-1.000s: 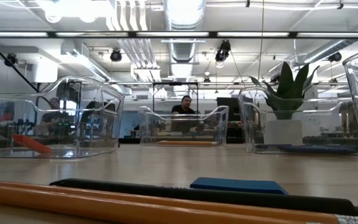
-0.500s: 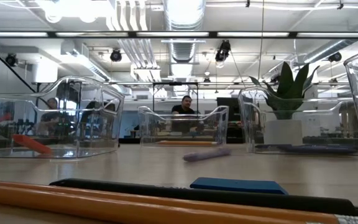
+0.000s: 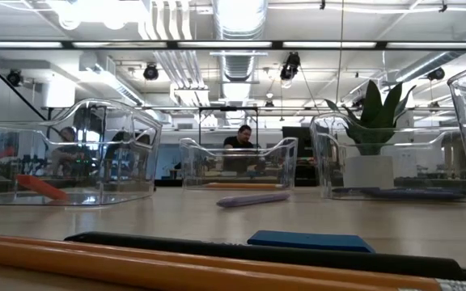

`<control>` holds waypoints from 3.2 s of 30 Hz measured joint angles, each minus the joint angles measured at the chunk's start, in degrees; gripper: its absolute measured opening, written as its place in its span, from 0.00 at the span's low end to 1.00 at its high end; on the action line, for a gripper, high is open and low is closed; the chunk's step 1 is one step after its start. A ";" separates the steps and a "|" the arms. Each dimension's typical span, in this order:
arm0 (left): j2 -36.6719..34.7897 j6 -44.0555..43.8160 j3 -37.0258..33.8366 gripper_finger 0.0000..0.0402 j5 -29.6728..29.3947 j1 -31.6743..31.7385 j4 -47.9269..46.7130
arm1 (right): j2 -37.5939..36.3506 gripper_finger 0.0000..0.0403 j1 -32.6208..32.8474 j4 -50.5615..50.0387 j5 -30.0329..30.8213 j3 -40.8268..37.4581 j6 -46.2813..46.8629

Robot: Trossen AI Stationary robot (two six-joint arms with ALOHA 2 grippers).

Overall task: Sort crayons/erasers/pens/pencils in bins
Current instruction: Put the gray pen into the bottom transparent bin

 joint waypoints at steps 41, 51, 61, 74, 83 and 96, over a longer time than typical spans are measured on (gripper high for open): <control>-0.07 -9.10 -0.04 0.00 0.09 -11.34 -2.58 | 30.70 0.38 -29.39 3.75 -36.86 -0.04 -50.05; -0.07 -8.99 -0.24 0.00 0.02 -11.30 -3.22 | 33.63 0.30 -31.30 4.35 -37.79 0.20 -47.62; -0.07 -8.96 -0.37 0.00 0.02 -11.30 -3.17 | 33.39 0.06 -31.22 4.00 -36.74 0.09 -44.61; -0.07 -9.02 -1.19 0.00 -0.01 -11.32 -3.07 | 16.80 0.07 -27.72 2.98 -35.92 -0.24 -37.97; -0.07 -9.00 -1.49 0.00 0.00 -11.30 -3.09 | 4.85 0.07 -17.42 -7.31 -36.34 -0.18 -10.67; -0.07 -8.99 -1.66 0.00 0.00 -10.88 -3.15 | 4.22 0.07 5.31 -17.86 -31.87 -0.83 19.93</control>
